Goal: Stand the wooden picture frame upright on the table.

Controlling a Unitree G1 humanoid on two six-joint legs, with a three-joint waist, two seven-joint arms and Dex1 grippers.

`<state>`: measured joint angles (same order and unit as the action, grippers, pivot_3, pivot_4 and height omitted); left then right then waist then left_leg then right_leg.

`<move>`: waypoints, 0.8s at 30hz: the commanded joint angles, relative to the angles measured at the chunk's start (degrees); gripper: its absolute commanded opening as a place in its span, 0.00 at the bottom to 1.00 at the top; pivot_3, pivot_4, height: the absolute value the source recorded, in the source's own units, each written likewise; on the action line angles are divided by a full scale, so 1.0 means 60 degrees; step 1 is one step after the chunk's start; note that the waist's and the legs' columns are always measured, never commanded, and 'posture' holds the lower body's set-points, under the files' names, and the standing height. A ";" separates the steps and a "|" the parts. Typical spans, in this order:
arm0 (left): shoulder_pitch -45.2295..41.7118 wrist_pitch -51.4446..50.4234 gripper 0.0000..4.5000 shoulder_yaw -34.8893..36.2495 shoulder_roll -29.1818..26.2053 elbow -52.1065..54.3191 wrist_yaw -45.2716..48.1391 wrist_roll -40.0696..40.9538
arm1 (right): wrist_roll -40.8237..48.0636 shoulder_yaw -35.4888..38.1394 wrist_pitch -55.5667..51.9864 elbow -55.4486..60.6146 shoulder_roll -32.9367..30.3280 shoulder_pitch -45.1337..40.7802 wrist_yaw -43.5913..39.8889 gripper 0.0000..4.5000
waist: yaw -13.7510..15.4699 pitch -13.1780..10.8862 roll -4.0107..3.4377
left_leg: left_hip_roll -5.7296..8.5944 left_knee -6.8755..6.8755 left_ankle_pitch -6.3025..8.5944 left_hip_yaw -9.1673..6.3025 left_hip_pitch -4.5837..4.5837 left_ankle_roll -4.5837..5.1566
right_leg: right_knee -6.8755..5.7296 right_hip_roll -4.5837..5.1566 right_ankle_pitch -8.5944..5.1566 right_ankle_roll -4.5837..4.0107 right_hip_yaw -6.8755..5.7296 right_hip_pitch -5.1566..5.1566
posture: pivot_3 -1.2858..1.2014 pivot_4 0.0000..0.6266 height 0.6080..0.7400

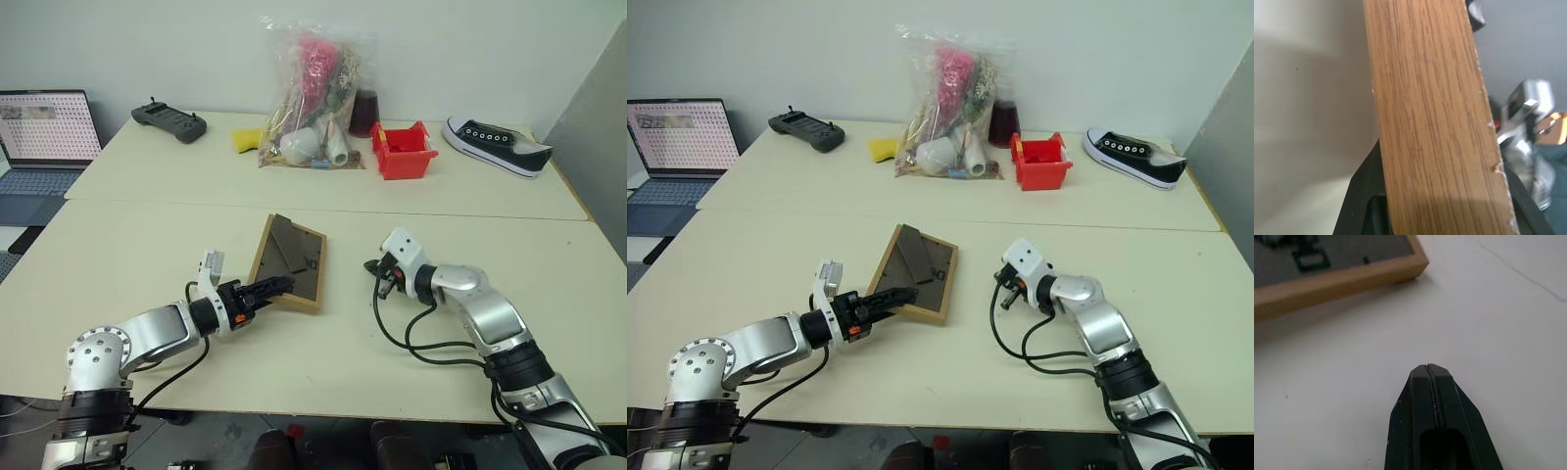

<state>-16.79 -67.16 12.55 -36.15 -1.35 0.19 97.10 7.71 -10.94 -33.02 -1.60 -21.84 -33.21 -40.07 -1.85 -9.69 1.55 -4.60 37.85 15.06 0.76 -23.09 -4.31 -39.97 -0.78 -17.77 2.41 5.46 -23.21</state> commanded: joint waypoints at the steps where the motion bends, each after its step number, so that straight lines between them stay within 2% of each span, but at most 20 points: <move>1: -0.0893 -0.0108 0.30 -0.0119 -0.0472 0.0758 0.1869 -0.0883 | 0.2130 0.1462 -0.1547 0.1039 0.0153 -0.1039 -0.0687 0.08 | 0.0002 -0.0010 0.0008 | 0.0000 0.0001 0.0000 -0.0003 -0.0004 0.0000 | 0.0000 0.0000 0.0000 0.0000 -0.0004 -0.0001 | 0.52 0.24 1.00; 2: -0.1093 -0.0059 0.30 -0.0184 -0.0571 0.0897 0.2409 -0.1221 | 0.2816 0.1826 -0.2169 0.1138 0.0194 -0.1324 -0.0874 0.11 | 0.0002 -0.0019 0.0012 | -0.0001 0.0000 -0.0001 -0.0006 -0.0007 -0.0002 | 0.0002 -0.0001 0.0000 0.0000 -0.0008 -0.0001 | 0.52 0.24 1.00; 7: -0.1785 0.0465 0.30 -0.0425 -0.0699 0.1418 0.4325 -0.2712 | 0.4716 0.2946 -0.3838 0.0522 0.0323 -0.2671 -0.1095 0.42 | -0.0011 -0.0021 0.0011 | -0.0003 -0.0008 -0.0007 -0.0013 -0.0025 -0.0013 | 0.0022 0.0000 0.0000 -0.0001 -0.0021 -0.0008 | 0.52 0.24 1.00; 11: -0.1900 0.0681 0.30 -0.0440 -0.0561 0.1735 0.5065 -0.3288 | 0.5213 0.3255 -0.4059 -0.0102 0.0339 -0.3136 -0.1136 0.66 | -0.0011 -0.0023 0.0010 | -0.0003 -0.0007 0.0002 -0.0006 -0.0025 0.0003 | 0.0018 0.0000 0.0000 -0.0001 -0.0015 -0.0013 | 0.52 0.24 1.00; 16: -0.1916 0.0665 0.30 -0.0307 -0.0431 0.1876 0.5375 -0.3483 | 0.5859 0.3225 -0.4410 0.0058 0.0436 -0.3359 -0.1152 0.91 | -0.0021 -0.0025 0.0009 | -0.0003 -0.0003 0.0003 -0.0009 -0.0055 0.0006 | 0.0015 0.0000 0.0000 -0.0001 -0.0015 -0.0041 | 0.52 0.24 1.00; 17: -0.1930 0.0658 0.30 -0.0303 -0.0400 0.1884 0.5393 -0.3517 | 0.5975 0.3085 -0.4448 0.0216 0.0452 -0.3309 -0.1292 0.94 | -0.0022 -0.0025 0.0010 | -0.0004 -0.0003 0.0003 -0.0009 -0.0060 0.0006 | 0.0014 0.0000 0.0000 -0.0001 -0.0016 -0.0046 | 0.52 0.24 1.00; 24: -0.1935 0.0562 0.30 -0.0376 -0.0318 0.1967 0.5603 -0.3781 | 0.6426 0.2675 -0.4651 0.0937 0.0901 -0.3130 -0.1131 0.94 | -0.0018 -0.0025 0.0009 | -0.0006 0.0002 0.0003 -0.0021 -0.0077 0.0005 | 0.0013 0.0000 0.0000 -0.0001 -0.0028 -0.0056 | 0.52 0.24 1.00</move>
<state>-27.05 -64.52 9.40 -38.44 7.70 32.17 74.05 42.98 6.08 -60.22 0.27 -17.45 -51.49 -46.16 -1.95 -9.85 1.60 -4.64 37.88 15.07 0.64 -23.56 -4.28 -39.90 -0.78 -17.77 2.41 5.29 -23.55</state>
